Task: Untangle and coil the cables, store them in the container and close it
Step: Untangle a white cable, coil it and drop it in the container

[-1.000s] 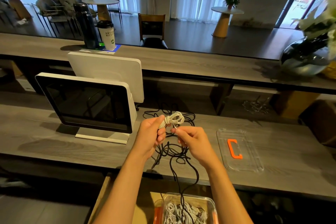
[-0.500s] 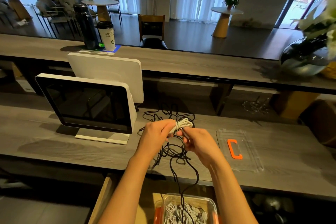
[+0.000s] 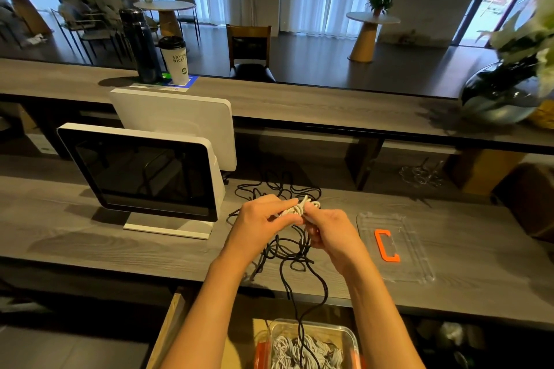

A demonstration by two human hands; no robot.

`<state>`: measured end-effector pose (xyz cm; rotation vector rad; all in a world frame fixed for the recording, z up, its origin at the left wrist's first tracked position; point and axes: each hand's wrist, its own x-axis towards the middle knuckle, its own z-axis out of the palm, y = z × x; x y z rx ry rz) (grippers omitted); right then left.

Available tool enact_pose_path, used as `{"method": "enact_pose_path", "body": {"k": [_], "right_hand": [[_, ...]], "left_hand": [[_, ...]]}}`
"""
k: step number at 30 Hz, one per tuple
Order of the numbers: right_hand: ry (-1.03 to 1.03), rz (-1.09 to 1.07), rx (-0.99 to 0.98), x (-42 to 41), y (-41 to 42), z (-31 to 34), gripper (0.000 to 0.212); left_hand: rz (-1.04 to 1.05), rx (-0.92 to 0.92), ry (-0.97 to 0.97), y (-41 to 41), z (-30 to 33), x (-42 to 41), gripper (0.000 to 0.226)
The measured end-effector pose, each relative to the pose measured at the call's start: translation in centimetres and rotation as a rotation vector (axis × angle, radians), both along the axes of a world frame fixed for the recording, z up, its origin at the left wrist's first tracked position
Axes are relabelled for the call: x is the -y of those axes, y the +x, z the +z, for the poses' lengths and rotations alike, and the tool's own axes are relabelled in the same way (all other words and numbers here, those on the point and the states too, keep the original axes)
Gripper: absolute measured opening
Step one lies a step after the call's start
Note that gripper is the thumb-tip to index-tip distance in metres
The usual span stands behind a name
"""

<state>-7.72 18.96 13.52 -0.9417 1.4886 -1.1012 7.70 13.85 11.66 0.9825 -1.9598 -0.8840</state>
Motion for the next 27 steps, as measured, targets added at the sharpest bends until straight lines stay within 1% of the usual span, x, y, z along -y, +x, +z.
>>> {"method": "enact_pose_path", "body": {"k": [4,9,12,14,16,18,19,21,23,27], "right_hand": [[-0.032,-0.021,-0.043,0.0,0.1,0.1,0.041],[-0.051,-0.042,-0.164,0.2,0.1,-0.6,0.048],[-0.035,-0.003,-0.239,0.1,0.1,-0.8,0.040],[-0.044,0.007,-0.279,0.1,0.0,-0.6,0.030],[-0.105,-0.031,-0.311,0.1,-0.3,-0.6,0.020],[-0.192,-0.088,-0.318,0.1,-0.3,-0.6,0.023],[-0.231,-0.107,-0.296,0.1,-0.3,-0.7,0.024],[-0.284,-0.109,-0.198,0.1,-0.2,-0.8,0.018],[-0.313,-0.095,-0.118,0.1,-0.2,-0.9,0.016],[-0.333,-0.136,0.055,0.2,0.0,-1.2,0.017]], "left_hand": [[-0.002,-0.032,0.148,-0.2,0.6,-0.2,0.034],[0.022,0.061,0.245,-0.4,1.2,-0.2,0.025],[0.030,0.054,0.301,-0.8,1.0,-0.2,0.022],[0.074,0.011,0.338,-1.0,0.7,-0.3,0.020],[0.135,-0.094,0.461,-1.1,0.6,-0.4,0.018],[0.138,-0.296,0.666,-1.0,0.4,-0.5,0.014],[0.125,-0.412,0.771,-1.0,0.5,-0.5,0.013],[0.117,-0.596,0.924,-1.0,0.4,-0.4,0.012],[0.117,-0.702,1.010,-1.0,0.3,-0.2,0.014],[0.096,-0.819,1.126,-1.0,0.1,-0.1,0.015]]}}
